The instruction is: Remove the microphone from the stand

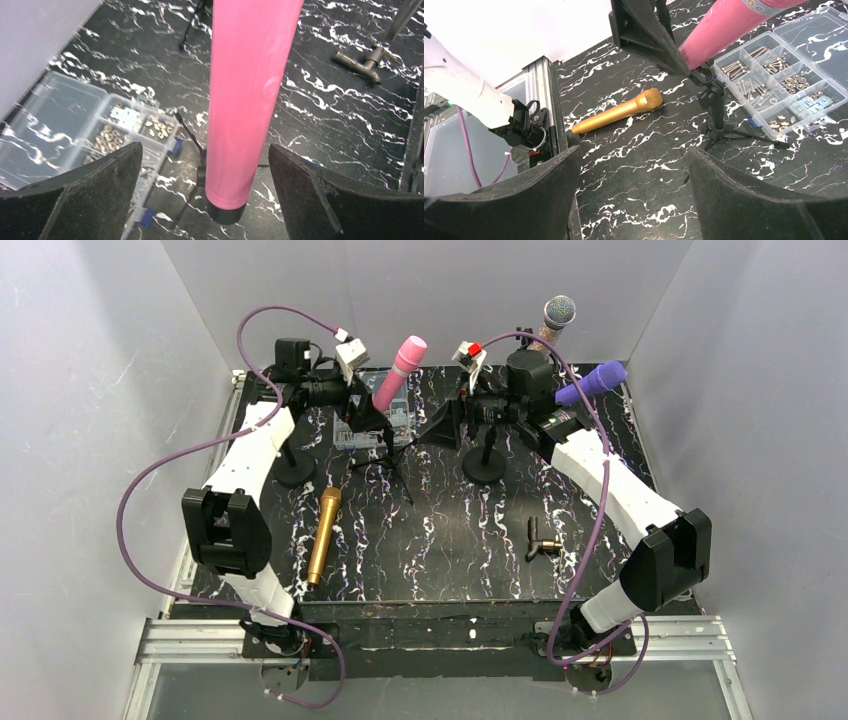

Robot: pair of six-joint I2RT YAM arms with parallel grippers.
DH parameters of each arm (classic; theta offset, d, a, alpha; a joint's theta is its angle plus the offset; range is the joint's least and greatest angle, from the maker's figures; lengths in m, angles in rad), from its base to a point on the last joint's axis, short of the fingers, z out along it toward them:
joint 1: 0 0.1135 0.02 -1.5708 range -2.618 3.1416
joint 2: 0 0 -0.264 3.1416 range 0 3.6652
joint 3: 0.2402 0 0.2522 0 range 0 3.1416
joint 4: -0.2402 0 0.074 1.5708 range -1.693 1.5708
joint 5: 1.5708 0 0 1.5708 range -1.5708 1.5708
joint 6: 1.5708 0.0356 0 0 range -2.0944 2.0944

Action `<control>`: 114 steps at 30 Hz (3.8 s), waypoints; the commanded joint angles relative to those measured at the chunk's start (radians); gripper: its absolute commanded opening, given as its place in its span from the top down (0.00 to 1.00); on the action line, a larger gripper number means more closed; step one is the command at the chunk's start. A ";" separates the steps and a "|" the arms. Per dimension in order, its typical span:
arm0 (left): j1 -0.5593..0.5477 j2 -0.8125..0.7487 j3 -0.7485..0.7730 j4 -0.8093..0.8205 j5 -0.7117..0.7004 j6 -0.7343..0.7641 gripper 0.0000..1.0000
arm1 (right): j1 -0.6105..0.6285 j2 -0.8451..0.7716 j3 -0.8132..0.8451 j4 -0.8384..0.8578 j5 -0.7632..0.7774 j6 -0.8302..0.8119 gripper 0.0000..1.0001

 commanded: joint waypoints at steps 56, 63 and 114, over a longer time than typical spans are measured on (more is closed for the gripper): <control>-0.194 -0.203 0.061 -0.198 -0.196 -0.356 1.00 | 0.076 0.048 -0.227 0.287 -0.050 -0.196 0.18; -0.216 -0.240 0.023 -0.184 -0.230 -0.463 1.00 | 0.121 0.090 -0.227 0.304 -0.067 -0.197 0.18; -0.218 -0.306 -0.126 -0.139 -0.345 -0.692 1.00 | 0.198 0.241 -0.350 0.530 -0.007 -0.072 0.78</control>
